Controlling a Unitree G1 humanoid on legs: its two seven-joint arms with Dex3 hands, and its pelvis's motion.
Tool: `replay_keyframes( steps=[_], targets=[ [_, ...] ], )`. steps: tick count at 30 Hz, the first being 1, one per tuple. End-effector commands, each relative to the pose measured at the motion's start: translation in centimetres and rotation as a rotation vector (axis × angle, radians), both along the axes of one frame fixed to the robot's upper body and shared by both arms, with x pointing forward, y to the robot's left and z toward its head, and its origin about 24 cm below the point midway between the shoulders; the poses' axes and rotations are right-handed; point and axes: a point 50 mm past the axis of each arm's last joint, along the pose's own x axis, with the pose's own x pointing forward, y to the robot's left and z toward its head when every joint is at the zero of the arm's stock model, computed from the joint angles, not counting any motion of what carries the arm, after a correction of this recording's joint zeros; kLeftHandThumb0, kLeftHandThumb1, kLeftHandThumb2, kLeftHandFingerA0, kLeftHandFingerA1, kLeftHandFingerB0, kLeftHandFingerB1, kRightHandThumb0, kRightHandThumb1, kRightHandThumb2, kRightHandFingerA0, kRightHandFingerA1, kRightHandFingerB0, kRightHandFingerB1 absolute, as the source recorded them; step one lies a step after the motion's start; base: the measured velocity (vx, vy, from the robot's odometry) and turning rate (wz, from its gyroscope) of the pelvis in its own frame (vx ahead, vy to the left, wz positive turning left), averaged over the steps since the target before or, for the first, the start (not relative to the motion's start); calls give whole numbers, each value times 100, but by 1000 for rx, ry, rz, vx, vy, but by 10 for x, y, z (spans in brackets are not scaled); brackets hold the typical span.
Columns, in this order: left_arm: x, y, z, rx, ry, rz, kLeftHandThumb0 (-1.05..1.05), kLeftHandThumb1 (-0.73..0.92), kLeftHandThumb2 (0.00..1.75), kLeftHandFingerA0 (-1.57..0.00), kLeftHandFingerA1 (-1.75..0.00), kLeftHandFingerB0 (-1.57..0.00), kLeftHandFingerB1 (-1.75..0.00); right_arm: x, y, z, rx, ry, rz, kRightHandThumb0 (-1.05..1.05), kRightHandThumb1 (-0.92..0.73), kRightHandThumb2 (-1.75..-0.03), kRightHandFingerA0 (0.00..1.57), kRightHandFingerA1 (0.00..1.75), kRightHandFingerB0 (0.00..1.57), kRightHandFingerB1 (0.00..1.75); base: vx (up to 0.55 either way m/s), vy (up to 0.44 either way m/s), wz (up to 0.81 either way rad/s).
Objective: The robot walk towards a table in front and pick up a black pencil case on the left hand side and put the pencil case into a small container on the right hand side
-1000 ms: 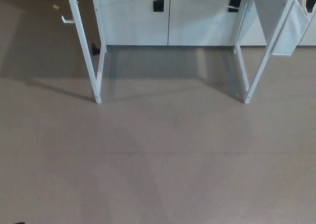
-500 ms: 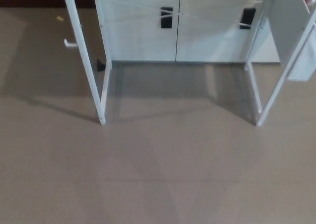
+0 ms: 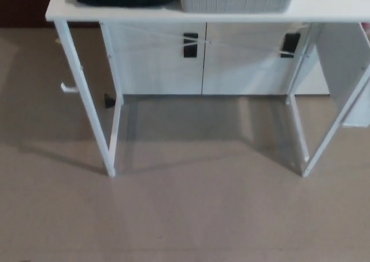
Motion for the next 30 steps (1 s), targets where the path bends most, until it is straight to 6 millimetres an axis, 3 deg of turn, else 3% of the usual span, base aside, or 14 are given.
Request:
replay_keyframes(
  steps=[1,9,10,17,24,30],
  targets=[
    [-2,2,1,17,0,-15,-28,44,59,-28,-39,-21,-34,-2,-4,1,-5,4,-11,-40,-63,-60,48,38,36,33,439,171,15],
    [-1,3,2,28,0,-20,-24,49,55,-32,-37,-22,-30,-1,-3,0,-1,3,-17,-38,-64,-61,48,40,36,33,366,47,11],
    [-1,3,2,25,1,-15,-28,44,59,-29,-39,-22,-34,-1,-3,0,2,5,-23,-40,-63,-60,49,38,35,33,393,-122,15],
    [-1,3,2,34,2,-20,-24,49,55,-33,-36,-22,-30,-3,-3,0,15,3,-24,-41,-64,-59,48,40,36,32,416,-218,59],
    [-2,4,2,49,8,-39,-30,45,60,-30,-40,-21,-35,-4,-3,0,4,2,-16,-42,-64,-59,50,39,36,33,329,-74,-10],
    [1,3,2,52,3,-38,-26,48,55,-35,-37,-23,-30,-1,-3,1,9,-1,-22,-40,-65,-60,49,40,36,33,416,221,-19]
  ],
)
